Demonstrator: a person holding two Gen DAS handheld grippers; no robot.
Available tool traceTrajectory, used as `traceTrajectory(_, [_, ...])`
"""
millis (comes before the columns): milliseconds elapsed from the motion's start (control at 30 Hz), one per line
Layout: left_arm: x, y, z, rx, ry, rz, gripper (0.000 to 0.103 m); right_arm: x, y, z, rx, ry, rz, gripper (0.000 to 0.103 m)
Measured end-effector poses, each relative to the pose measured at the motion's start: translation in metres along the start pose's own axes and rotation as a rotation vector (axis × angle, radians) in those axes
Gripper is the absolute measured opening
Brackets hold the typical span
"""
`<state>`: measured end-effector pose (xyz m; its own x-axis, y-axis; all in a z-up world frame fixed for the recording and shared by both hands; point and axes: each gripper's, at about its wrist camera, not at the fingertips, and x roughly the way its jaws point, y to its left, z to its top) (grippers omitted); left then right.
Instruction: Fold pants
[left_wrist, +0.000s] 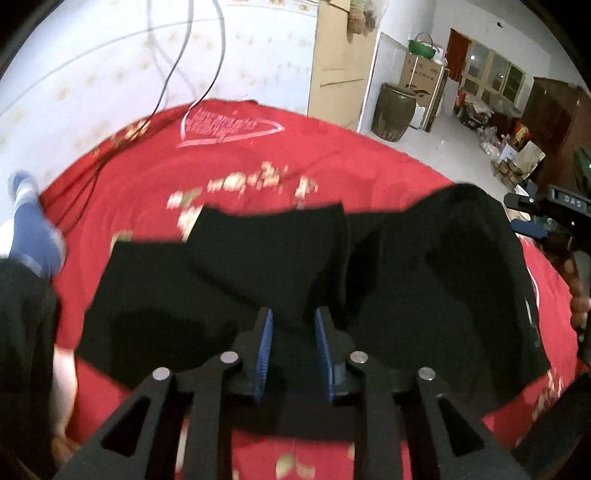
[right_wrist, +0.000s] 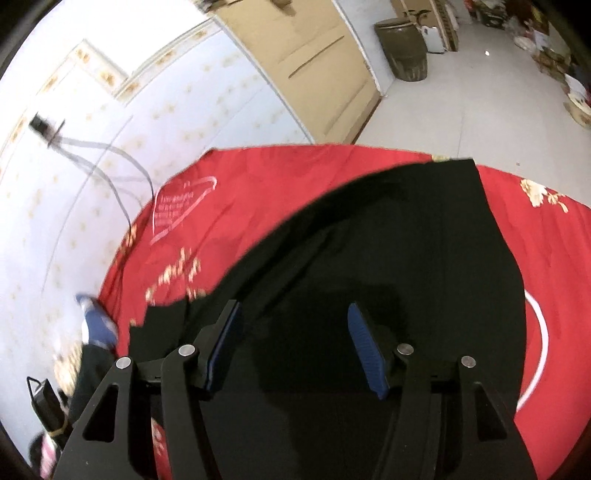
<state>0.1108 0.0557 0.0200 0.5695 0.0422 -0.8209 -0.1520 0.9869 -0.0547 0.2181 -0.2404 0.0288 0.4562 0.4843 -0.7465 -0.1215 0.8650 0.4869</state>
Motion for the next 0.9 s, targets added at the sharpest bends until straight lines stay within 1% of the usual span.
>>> traceTrajectory(33, [0.007, -0.004, 0.009, 0.014, -0.002, 0.0, 0.029, 0.003, -0.001, 0.006, 0.012, -0.008, 0.006, 0.061])
traceTrajectory(67, [0.014, -0.009, 0.017, 0.023, -0.008, -0.005, 0.031, 0.007, -0.002, 0.014, 0.027, -0.014, 0.007, 0.066])
traceTrajectory(133, [0.031, -0.02, 0.03, 0.045, -0.001, -0.005, 0.032, 0.015, -0.005, 0.027, 0.052, -0.029, -0.001, 0.07])
traceTrajectory(200, [0.047, -0.028, 0.036, 0.062, 0.026, -0.02, 0.032, 0.026, -0.005, 0.04, 0.064, -0.035, -0.03, 0.072])
traceTrajectory(267, [0.059, -0.033, 0.035, 0.074, 0.047, -0.009, 0.032, 0.038, -0.006, 0.051, 0.077, -0.017, -0.065, 0.074])
traceTrajectory(333, [0.069, -0.034, 0.031, 0.066, 0.069, -0.006, 0.032, 0.055, -0.004, 0.061, 0.08, 0.018, -0.111, 0.074])
traceTrajectory(433, [0.069, -0.027, 0.022, 0.032, 0.072, -0.016, 0.032, 0.077, 0.003, 0.072, 0.086, 0.064, -0.14, 0.074])
traceTrajectory(500, [0.068, -0.019, 0.019, 0.001, 0.063, -0.029, 0.033, 0.092, 0.007, 0.079, 0.088, 0.096, -0.21, 0.074])
traceTrajectory(533, [0.068, -0.015, 0.018, -0.014, 0.062, -0.034, 0.035, 0.099, 0.009, 0.081, 0.091, 0.112, -0.237, 0.074])
traceTrajectory(567, [0.069, -0.012, 0.017, -0.025, 0.065, -0.036, 0.036, 0.107, 0.009, 0.083, 0.104, 0.135, -0.253, 0.074])
traceTrajectory(633, [0.073, -0.009, 0.015, -0.037, 0.078, -0.037, 0.036, 0.125, 0.01, 0.083, 0.107, 0.208, -0.336, 0.074])
traceTrajectory(667, [0.073, -0.009, 0.014, -0.04, 0.078, -0.037, 0.036, 0.129, 0.007, 0.083, 0.109, 0.22, -0.357, 0.072])
traceTrajectory(700, [0.072, -0.009, 0.013, -0.04, 0.074, -0.037, 0.036, 0.132, 0.006, 0.08, 0.111, 0.226, -0.367, 0.068])
traceTrajectory(733, [0.071, -0.009, 0.012, -0.037, 0.071, -0.035, 0.036, 0.133, 0.005, 0.078, 0.1, 0.223, -0.392, 0.051])
traceTrajectory(767, [0.07, -0.01, 0.012, -0.032, 0.068, -0.036, 0.036, 0.132, 0.005, 0.077, 0.09, 0.211, -0.417, 0.031])
traceTrajectory(800, [0.07, -0.011, 0.011, -0.026, 0.065, -0.038, 0.036, 0.128, 0.003, 0.075, 0.084, 0.195, -0.425, 0.023])
traceTrajectory(867, [0.068, -0.013, 0.01, -0.02, 0.06, -0.044, 0.036, 0.12, -0.006, 0.071, 0.099, 0.176, -0.392, 0.013])
traceTrajectory(900, [0.066, -0.013, 0.01, -0.019, 0.056, -0.049, 0.036, 0.114, -0.01, 0.069, 0.105, 0.164, -0.379, 0.012])
